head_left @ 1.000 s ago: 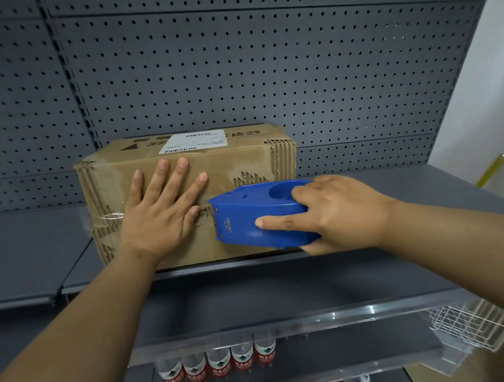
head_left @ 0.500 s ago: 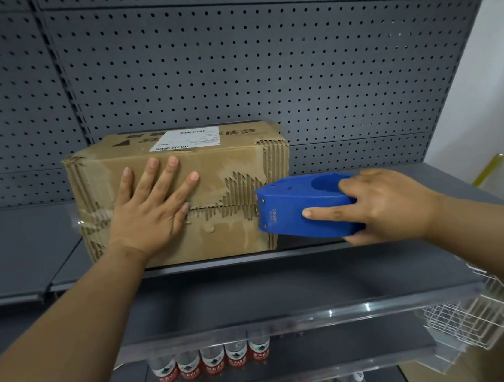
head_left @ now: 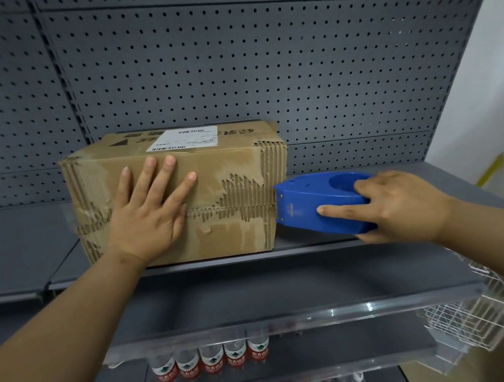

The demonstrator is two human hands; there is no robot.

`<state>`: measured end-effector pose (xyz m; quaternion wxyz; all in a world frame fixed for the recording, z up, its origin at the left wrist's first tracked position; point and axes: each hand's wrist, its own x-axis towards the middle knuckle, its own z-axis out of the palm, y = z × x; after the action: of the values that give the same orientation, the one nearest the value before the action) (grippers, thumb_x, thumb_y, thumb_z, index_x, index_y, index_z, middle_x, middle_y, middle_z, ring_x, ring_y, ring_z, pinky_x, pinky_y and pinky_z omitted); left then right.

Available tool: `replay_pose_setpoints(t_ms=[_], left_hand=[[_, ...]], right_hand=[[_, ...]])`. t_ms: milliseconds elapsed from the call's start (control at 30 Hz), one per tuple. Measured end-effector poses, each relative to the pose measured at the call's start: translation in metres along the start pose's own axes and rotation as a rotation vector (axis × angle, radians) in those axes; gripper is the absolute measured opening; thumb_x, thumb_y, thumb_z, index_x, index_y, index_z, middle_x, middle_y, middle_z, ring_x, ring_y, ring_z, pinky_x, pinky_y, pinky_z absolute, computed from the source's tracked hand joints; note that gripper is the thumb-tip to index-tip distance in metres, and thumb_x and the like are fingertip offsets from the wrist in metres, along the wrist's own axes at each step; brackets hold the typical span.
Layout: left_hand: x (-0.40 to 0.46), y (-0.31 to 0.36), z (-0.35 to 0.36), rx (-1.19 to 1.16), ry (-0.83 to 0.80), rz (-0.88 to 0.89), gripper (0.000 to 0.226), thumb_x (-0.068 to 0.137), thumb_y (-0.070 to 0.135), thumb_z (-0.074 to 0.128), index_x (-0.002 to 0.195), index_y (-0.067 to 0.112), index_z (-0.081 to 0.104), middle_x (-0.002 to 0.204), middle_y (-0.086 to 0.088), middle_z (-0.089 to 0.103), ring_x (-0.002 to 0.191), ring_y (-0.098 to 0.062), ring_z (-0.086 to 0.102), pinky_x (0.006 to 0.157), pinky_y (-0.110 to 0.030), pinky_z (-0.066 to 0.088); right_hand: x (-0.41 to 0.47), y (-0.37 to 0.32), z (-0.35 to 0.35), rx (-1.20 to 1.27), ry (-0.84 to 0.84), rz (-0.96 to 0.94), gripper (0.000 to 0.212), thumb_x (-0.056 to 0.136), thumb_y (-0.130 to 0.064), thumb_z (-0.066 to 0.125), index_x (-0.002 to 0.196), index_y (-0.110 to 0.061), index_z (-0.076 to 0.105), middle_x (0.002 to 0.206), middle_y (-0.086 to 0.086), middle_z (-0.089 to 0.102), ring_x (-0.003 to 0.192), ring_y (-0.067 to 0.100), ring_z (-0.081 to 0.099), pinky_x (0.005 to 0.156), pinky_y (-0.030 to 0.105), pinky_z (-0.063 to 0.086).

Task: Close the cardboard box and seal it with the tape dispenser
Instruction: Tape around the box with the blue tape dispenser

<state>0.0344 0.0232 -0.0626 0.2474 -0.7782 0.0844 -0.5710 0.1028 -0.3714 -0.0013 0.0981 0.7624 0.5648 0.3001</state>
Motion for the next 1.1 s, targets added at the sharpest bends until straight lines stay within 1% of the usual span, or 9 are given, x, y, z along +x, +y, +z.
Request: replay_pose_setpoints(t_ms=[100,167,267,300,333,467,700,933,1100], left_hand=[[0.015,0.016,-0.011,-0.031,0.017,-0.085,0.060,0.086,0.031,0.048,0.143,0.021,0.034,0.145,-0.014,0.030,0.135,-0.033,0.026,0.114,-0.045,0.013],[0.032,0.029,-0.014,-0.041,0.016,-0.065,0.058,0.088,0.039,0.046,0.142,0.021,0.035,0.144,-0.015,0.028,0.137,-0.032,0.022,0.114,-0.043,0.009],[0.062,0.047,-0.008,-0.043,-0.036,-0.030,0.066,0.088,0.057,0.039,0.146,0.028,0.024,0.154,-0.014,0.007,0.144,-0.029,-0.005,0.114,-0.046,0.000],[0.069,0.052,-0.006,-0.045,-0.071,-0.020,0.071,0.087,0.064,0.036,0.147,0.032,0.018,0.155,-0.013,-0.002,0.143,-0.028,-0.011,0.113,-0.048,-0.003],[0.074,0.055,-0.004,-0.044,-0.103,-0.006,0.075,0.084,0.070,0.034,0.147,0.034,0.015,0.155,-0.013,-0.006,0.143,-0.029,-0.012,0.111,-0.051,-0.004],[0.082,0.059,-0.003,-0.042,-0.157,0.013,0.083,0.076,0.080,0.033,0.145,0.038,0.015,0.151,-0.018,0.010,0.139,-0.037,0.009,0.107,-0.058,-0.005],[0.078,0.058,-0.001,-0.032,-0.131,0.074,0.095,0.065,0.091,0.028,0.145,0.039,0.022,0.151,-0.011,0.014,0.136,-0.038,0.014,0.104,-0.064,-0.004],[0.076,0.057,0.004,-0.014,-0.085,0.082,0.087,0.068,0.090,0.030,0.142,0.044,0.026,0.142,-0.010,0.027,0.127,-0.036,0.029,0.104,-0.063,0.012],[0.074,0.059,0.007,-0.019,-0.046,0.090,0.085,0.069,0.089,0.032,0.140,0.044,0.030,0.138,-0.009,0.032,0.122,-0.034,0.034,0.105,-0.060,0.009]], right_hand=[[0.000,-0.004,0.002,-0.013,0.013,0.012,0.081,0.052,-0.035,0.082,0.125,-0.031,0.045,0.061,0.008,0.050,0.041,0.024,0.047,0.046,0.027,0.043],[0.001,-0.006,0.003,-0.016,0.011,0.018,0.081,0.053,-0.036,0.082,0.124,-0.031,0.045,0.061,0.007,0.049,0.040,0.024,0.047,0.045,0.027,0.041],[0.000,-0.006,0.005,-0.011,0.012,0.007,0.078,0.055,-0.034,0.080,0.126,-0.032,0.045,0.061,0.007,0.049,0.041,0.024,0.046,0.043,0.028,0.041],[0.001,-0.005,0.006,-0.011,0.015,0.004,0.077,0.056,-0.034,0.079,0.126,-0.032,0.045,0.061,0.008,0.049,0.040,0.024,0.046,0.043,0.028,0.041],[0.002,-0.004,0.006,-0.012,0.021,0.003,0.077,0.056,-0.035,0.078,0.125,-0.032,0.044,0.061,0.008,0.049,0.040,0.025,0.046,0.042,0.027,0.041],[0.005,-0.003,0.005,-0.008,0.035,0.001,0.077,0.055,-0.037,0.077,0.125,-0.032,0.044,0.062,0.008,0.050,0.039,0.024,0.047,0.041,0.026,0.040],[0.005,-0.001,0.010,-0.001,0.033,-0.004,0.079,0.054,-0.035,0.079,0.125,-0.032,0.044,0.062,0.008,0.049,0.039,0.023,0.046,0.042,0.026,0.040],[0.002,0.010,0.012,0.028,0.037,-0.005,0.076,0.056,-0.027,0.075,0.125,-0.037,0.045,0.061,0.006,0.046,0.042,0.024,0.044,0.046,0.027,0.042],[-0.004,0.015,0.013,0.042,0.025,-0.026,0.080,0.052,-0.027,0.078,0.123,-0.038,0.045,0.059,0.006,0.046,0.043,0.023,0.043,0.048,0.026,0.044]])
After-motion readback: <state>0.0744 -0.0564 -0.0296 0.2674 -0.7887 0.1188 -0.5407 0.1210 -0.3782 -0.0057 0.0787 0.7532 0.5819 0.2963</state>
